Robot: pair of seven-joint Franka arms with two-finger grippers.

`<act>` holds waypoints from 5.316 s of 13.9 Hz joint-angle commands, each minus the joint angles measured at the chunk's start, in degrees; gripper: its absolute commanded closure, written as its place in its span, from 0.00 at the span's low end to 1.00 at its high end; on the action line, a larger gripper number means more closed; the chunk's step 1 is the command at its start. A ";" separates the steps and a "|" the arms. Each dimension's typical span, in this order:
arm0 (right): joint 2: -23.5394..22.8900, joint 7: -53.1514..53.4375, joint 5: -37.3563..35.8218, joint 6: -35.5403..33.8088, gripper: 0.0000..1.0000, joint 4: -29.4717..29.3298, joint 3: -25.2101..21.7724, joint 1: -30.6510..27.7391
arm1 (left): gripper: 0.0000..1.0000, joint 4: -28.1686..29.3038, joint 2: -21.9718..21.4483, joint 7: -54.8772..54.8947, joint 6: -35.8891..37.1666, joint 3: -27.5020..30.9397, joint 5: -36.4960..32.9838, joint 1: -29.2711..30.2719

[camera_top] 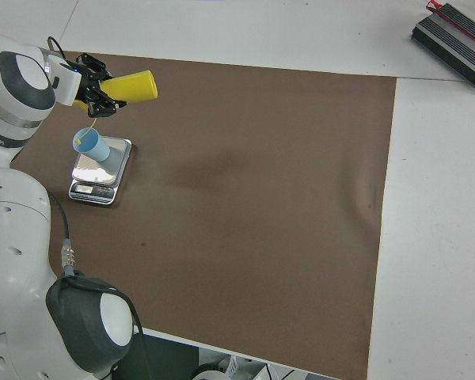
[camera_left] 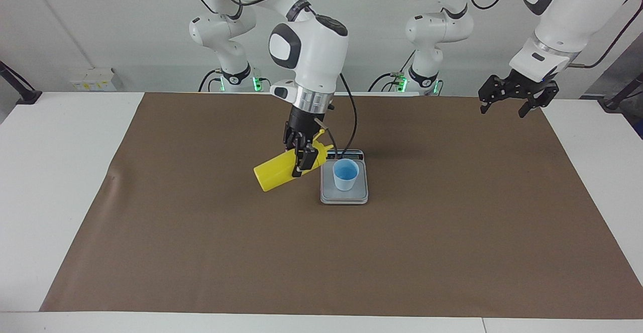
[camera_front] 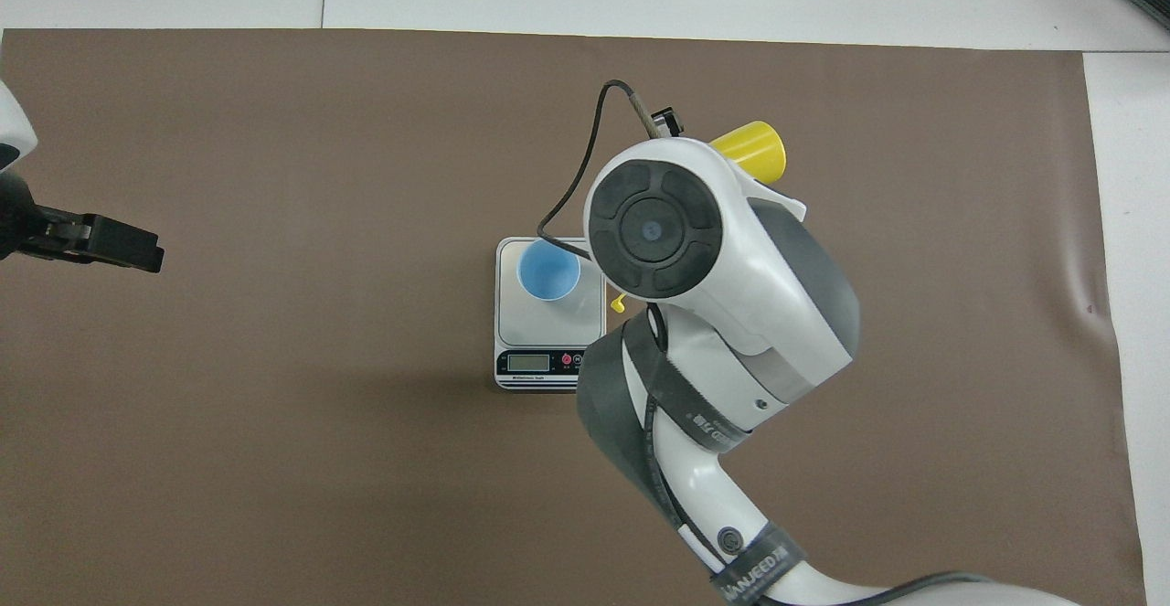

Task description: Pour seasoning into cup on scale with both arms

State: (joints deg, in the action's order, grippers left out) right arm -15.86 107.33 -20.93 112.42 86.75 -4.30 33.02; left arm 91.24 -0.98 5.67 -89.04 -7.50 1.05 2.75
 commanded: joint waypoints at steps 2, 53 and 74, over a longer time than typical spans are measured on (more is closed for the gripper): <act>5.47 -7.81 13.24 -4.13 1.00 1.14 0.43 -6.63 | 0.00 2.71 -1.92 0.66 -1.48 -0.14 -0.35 0.15; 3.72 -81.82 47.51 -4.84 0.00 22.42 0.17 -45.77 | 0.00 2.81 -2.09 -0.74 -2.80 -0.23 0.09 0.15; 16.38 -98.19 21.11 -10.18 0.00 9.59 0.87 -30.57 | 0.00 1.22 -1.48 -1.97 -2.01 -0.58 -1.49 -0.20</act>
State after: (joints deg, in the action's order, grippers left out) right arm -0.50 9.30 1.82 105.70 98.00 -3.74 1.69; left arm 91.82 -1.40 4.54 -91.31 -8.01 0.44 2.69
